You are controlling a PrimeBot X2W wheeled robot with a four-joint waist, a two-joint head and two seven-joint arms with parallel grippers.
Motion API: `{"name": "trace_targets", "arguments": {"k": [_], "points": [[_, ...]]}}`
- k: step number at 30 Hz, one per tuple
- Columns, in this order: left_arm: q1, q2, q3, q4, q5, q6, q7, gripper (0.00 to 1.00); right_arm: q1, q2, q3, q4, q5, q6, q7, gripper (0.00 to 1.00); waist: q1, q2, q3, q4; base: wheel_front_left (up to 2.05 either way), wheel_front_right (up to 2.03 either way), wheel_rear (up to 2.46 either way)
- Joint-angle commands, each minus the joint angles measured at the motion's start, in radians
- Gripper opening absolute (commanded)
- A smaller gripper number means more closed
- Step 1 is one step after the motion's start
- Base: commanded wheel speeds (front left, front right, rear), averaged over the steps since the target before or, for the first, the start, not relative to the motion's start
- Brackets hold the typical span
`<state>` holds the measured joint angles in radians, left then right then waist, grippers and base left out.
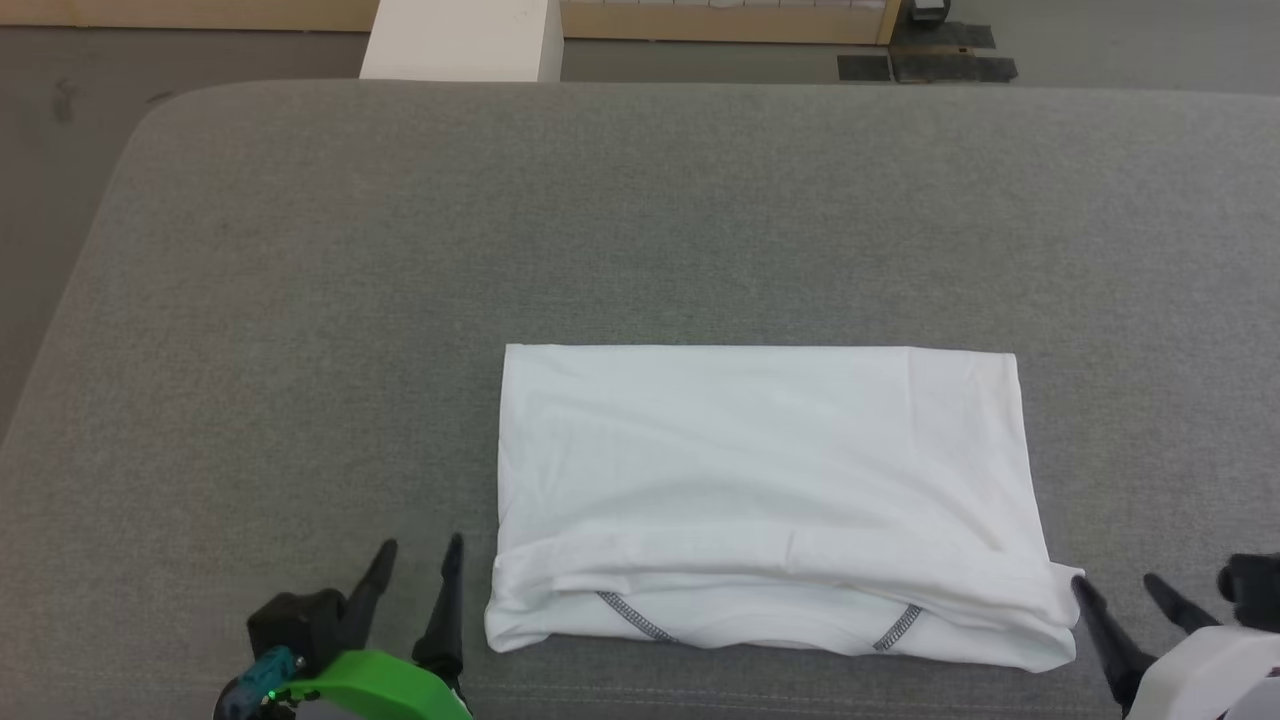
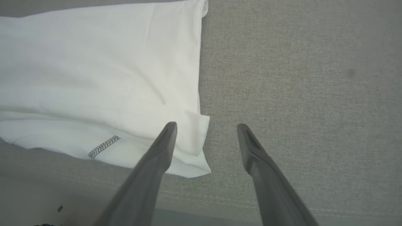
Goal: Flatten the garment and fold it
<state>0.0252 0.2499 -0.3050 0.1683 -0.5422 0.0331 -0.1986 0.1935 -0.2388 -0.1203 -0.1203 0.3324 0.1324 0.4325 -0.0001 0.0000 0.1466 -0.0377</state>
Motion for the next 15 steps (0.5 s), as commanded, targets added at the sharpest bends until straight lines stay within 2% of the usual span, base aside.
{"name": "trace_targets", "arguments": {"k": [1, 5, 8, 13, 15], "points": [[-0.004, -0.011, 0.015, -0.01, 0.009, 0.011, -0.028, 1.0, -0.004, 0.033, -0.025, -0.013, -0.002, -0.002, -0.034, 1.0, 0.0001, 0.0, -0.011, 0.008, 0.0, 0.0, 0.0], [-0.043, -0.039, 0.06, -0.043, 0.055, 0.029, -0.06, 1.0, -0.041, 0.118, -0.084, -0.019, 0.002, -0.002, -0.127, 1.0, 0.0001, 0.0, -0.023, 0.015, 0.0, 0.0, 0.0], [-0.083, -0.07, 0.107, -0.088, 0.108, 0.036, -0.062, 1.0, -0.072, 0.157, -0.112, 0.001, 0.007, -0.002, -0.16, 1.0, 0.0001, 0.0, -0.026, 0.023, 0.0, 0.0, 0.0], [-0.145, -0.117, 0.165, -0.107, 0.207, 0.012, -0.063, 1.0, -0.144, 0.187, -0.181, 0.08, 0.033, -0.002, -0.121, 1.0, 0.0001, 0.0, -0.028, 0.03, 0.0, 0.0, 0.0], [-0.167, -0.132, 0.184, -0.102, 0.236, 0.005, -0.063, 1.0, -0.178, 0.188, -0.194, 0.136, 0.101, -0.002, -0.086, 1.0, 0.0001, 0.0, -0.026, 0.028, 0.0, 0.0, 0.0]]}}
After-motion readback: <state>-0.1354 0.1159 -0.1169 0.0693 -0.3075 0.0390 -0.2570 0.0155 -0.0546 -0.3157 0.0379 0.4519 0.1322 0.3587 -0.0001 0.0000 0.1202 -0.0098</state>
